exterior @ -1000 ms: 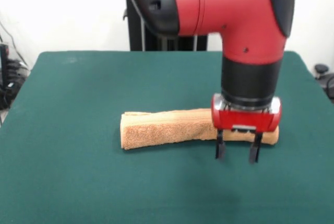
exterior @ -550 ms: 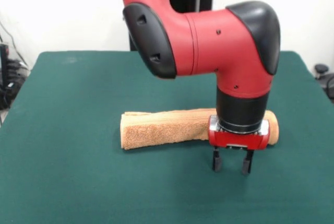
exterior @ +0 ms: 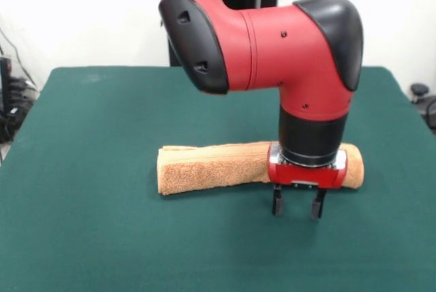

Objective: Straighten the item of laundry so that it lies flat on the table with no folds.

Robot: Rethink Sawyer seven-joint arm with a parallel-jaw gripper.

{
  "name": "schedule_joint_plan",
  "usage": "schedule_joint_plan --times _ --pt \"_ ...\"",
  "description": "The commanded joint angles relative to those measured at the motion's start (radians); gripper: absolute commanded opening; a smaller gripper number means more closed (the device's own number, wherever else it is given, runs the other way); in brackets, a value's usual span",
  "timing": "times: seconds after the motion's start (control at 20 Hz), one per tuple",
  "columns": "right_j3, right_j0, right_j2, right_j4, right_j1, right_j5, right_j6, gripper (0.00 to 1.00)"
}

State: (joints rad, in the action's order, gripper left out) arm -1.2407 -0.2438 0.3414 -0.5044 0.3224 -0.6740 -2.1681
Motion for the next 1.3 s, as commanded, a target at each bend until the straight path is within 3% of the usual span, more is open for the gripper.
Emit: schedule_joint_plan --times 0.05,0.7,1.3 --pt "-0.195 0.035 -0.025 0.009 0.030 0.040 -0.077 1.00" --pt "-0.241 0.049 -0.048 0.019 0.013 0.110 -0.109 1.00" --pt "-0.362 0.064 -0.075 0.056 0.022 0.166 -0.156 1.00"
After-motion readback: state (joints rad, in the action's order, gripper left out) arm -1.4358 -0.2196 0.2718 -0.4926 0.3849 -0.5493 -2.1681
